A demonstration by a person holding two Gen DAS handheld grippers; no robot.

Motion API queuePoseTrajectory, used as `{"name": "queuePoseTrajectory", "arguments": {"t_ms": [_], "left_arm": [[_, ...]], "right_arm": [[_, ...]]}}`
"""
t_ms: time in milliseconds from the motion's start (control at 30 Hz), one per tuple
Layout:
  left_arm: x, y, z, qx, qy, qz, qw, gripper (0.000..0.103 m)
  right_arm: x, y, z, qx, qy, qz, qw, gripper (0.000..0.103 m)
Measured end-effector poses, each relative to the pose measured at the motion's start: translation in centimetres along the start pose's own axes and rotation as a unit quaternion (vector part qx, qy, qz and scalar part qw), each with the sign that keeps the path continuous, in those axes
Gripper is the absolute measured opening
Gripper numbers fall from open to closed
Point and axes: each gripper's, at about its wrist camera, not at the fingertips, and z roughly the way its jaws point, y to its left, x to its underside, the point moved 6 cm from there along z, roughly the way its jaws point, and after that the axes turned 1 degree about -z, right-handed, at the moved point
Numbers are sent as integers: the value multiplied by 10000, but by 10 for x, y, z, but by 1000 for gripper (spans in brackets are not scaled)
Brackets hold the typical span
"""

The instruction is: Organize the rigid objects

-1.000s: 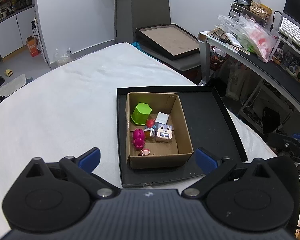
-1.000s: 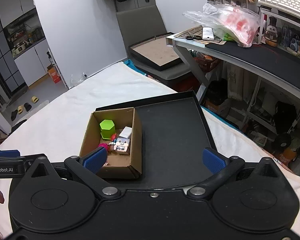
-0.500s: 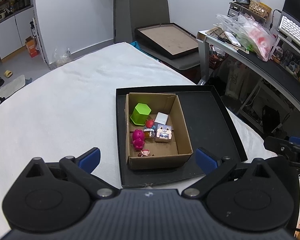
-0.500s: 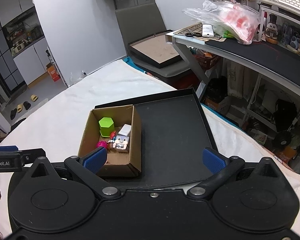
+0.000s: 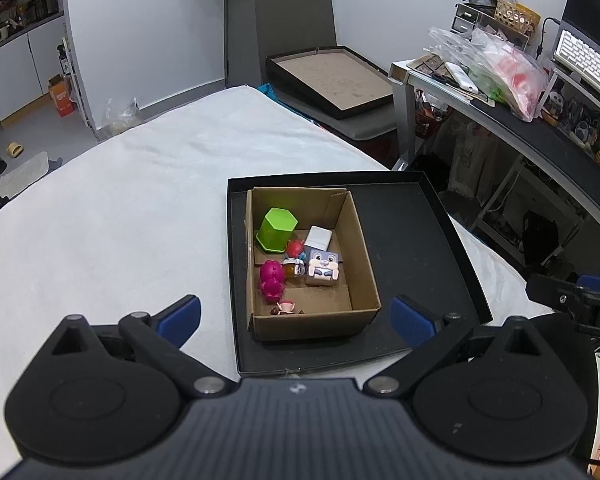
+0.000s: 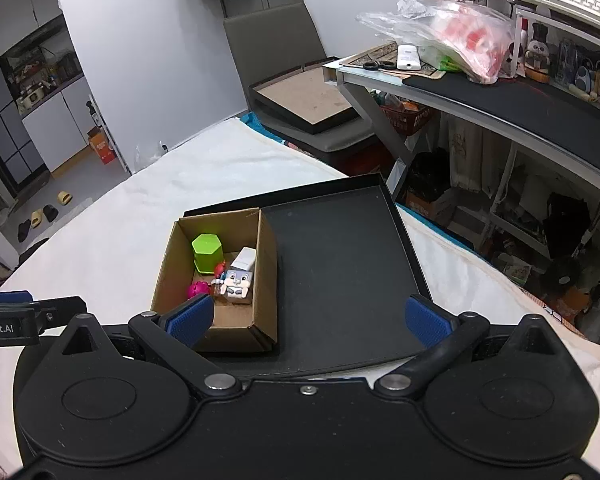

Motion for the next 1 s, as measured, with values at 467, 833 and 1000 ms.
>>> {"name": "queuePoseTrajectory", "arguments": {"t_ms": [467, 833, 1000], "left_arm": [[0, -4, 2, -21, 22, 26, 10000, 101], [0, -3, 3, -30, 50, 29, 10000, 101], [-1, -2, 4, -20, 39, 7, 10000, 101]], "right_arm": [[1, -7, 3, 38, 4, -62, 10000, 103], [2, -6, 4, 9, 8, -120, 9999, 103], [1, -4, 4, 5, 13, -166, 9999, 103]]}}
